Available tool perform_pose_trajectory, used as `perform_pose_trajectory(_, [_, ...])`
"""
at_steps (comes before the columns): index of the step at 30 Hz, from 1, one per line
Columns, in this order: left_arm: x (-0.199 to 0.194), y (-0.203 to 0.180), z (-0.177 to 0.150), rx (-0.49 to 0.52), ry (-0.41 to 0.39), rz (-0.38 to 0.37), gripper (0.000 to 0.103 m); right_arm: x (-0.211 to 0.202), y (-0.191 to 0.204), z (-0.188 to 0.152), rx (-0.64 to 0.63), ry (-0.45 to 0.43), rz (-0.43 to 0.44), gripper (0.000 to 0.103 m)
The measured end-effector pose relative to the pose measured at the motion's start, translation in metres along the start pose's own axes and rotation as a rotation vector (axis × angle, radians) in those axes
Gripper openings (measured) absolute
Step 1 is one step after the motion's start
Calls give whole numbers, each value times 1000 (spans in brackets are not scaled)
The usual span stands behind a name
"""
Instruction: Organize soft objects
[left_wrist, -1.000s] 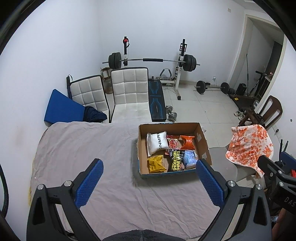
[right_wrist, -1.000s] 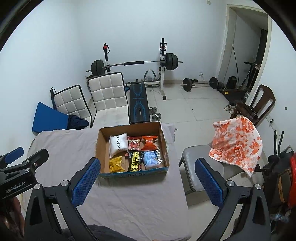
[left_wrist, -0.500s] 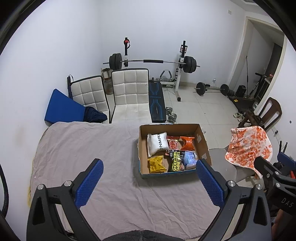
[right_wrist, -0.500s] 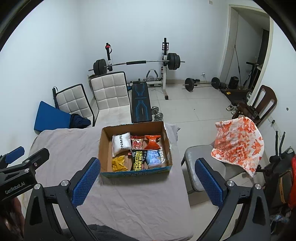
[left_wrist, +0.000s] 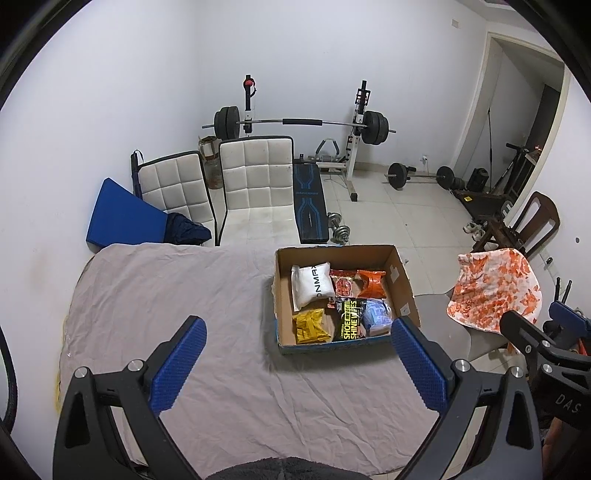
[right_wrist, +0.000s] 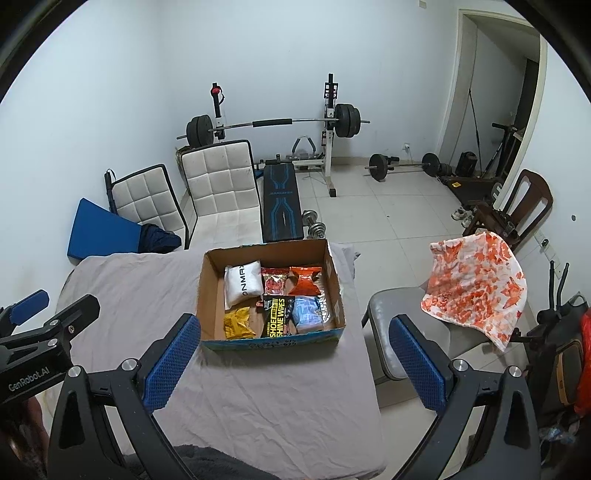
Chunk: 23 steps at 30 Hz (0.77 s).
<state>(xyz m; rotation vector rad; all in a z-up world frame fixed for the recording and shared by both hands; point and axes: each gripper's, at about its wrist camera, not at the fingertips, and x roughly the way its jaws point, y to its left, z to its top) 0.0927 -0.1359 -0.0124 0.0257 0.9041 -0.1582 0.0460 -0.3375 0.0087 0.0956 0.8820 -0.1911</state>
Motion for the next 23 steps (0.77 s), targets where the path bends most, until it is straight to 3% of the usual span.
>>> perform_pose_trajectory(23, [-5,2,-1,5,-7,-7,103,-2,-3,2,0,2,1,103])
